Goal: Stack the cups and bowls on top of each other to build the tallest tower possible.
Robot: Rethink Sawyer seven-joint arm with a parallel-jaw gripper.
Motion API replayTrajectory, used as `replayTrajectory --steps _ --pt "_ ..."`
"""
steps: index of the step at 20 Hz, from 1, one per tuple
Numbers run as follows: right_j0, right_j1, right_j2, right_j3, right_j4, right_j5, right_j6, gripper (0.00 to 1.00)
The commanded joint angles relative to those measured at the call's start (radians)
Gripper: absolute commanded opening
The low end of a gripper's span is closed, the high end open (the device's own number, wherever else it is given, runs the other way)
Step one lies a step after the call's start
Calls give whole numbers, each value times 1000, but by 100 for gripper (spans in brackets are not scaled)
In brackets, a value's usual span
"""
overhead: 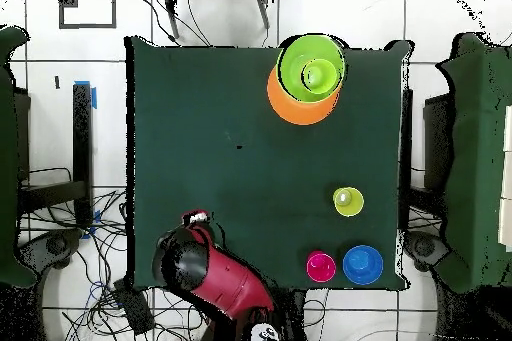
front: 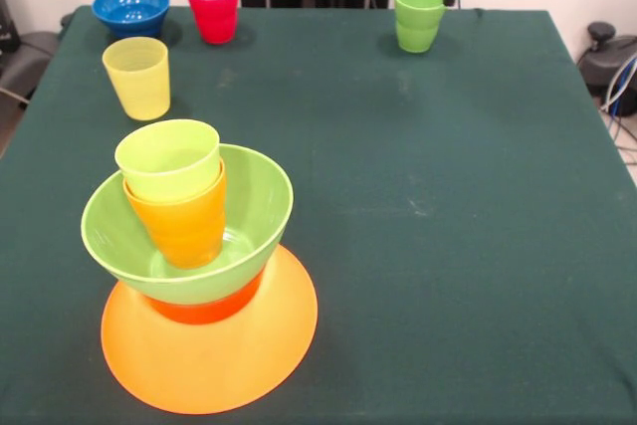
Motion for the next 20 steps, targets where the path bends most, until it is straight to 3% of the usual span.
replayTrajectory --steps 1,10,20 --pt "-40 20 109 129 -3 -31 218 100" --pt "-92 65 183 188 -37 -149 268 100" --pt "-102 81 207 176 -24 -159 267 100"
